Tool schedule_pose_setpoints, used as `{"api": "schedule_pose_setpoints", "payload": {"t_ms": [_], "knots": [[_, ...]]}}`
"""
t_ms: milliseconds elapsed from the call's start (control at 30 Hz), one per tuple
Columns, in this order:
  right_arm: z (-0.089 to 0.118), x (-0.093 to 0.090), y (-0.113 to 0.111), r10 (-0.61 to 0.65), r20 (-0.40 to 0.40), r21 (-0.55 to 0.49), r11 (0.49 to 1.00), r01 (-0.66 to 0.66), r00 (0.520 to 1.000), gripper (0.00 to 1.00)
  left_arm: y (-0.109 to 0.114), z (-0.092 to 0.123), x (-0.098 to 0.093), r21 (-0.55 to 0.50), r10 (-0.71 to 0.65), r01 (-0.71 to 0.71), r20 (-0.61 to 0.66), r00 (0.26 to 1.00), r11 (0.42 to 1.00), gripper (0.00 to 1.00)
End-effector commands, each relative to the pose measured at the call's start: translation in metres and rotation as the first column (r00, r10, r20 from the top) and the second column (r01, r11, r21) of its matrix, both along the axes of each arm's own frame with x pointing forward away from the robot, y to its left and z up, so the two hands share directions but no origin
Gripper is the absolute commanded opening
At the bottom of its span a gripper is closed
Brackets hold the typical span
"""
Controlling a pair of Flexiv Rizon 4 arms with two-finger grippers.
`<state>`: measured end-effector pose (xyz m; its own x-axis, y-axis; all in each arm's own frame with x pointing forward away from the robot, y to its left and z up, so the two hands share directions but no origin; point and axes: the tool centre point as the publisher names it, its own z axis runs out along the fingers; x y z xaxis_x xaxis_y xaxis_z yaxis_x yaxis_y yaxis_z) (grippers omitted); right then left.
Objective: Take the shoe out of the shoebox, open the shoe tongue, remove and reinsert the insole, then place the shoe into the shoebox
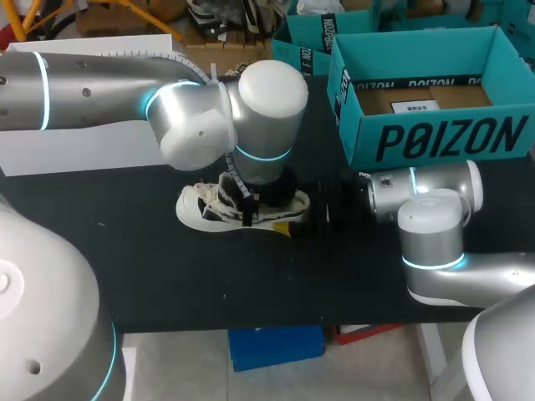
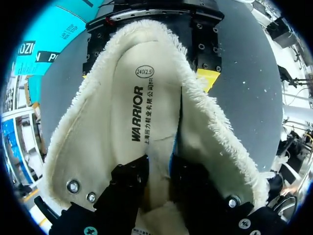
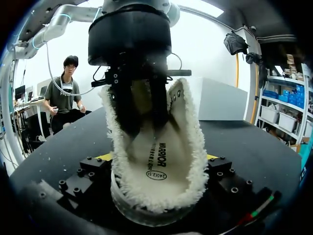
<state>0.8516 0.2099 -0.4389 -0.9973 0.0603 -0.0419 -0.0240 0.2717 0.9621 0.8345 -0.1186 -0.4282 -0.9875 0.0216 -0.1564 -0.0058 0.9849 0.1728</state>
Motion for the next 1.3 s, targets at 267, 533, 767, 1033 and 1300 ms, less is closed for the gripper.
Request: {"api": "schedule_pose_setpoints", "payload": {"t_ms": [267,533,767,1033,1300], "knots": [[-0.009,0.001,0.0,-0.002,-0.001,0.001,1.0,0.002,1.0,0.0,0.039,-0.062,0.015,0.037,-0.006,-0.001,0.194,0.981,0.999,0.32],[-0.009,0.001,0.0,-0.002,-0.001,0.001,1.0,0.002,1.0,0.0,0.045,-0.062,0.039,0.029,-0.005,-0.002,0.254,0.967,1.0,0.34],[-0.009,0.001,0.0,-0.002,-0.001,0.001,1.0,0.002,1.0,0.0,0.042,-0.067,0.05,0.022,-0.028,0.023,0.278,0.96,0.999,0.35],[-0.009,0.001,0.0,-0.002,-0.001,0.001,1.0,0.002,1.0,0.0,0.039,-0.072,0.05,0.005,-0.068,0.069,0.21,0.975,0.998,0.0],[-0.009,0.001,0.0,-0.002,-0.001,0.001,1.0,0.002,1.0,0.0,0.038,-0.061,0.041,-0.037,-0.067,0.073,0.141,0.988,0.997,0.0]]}}
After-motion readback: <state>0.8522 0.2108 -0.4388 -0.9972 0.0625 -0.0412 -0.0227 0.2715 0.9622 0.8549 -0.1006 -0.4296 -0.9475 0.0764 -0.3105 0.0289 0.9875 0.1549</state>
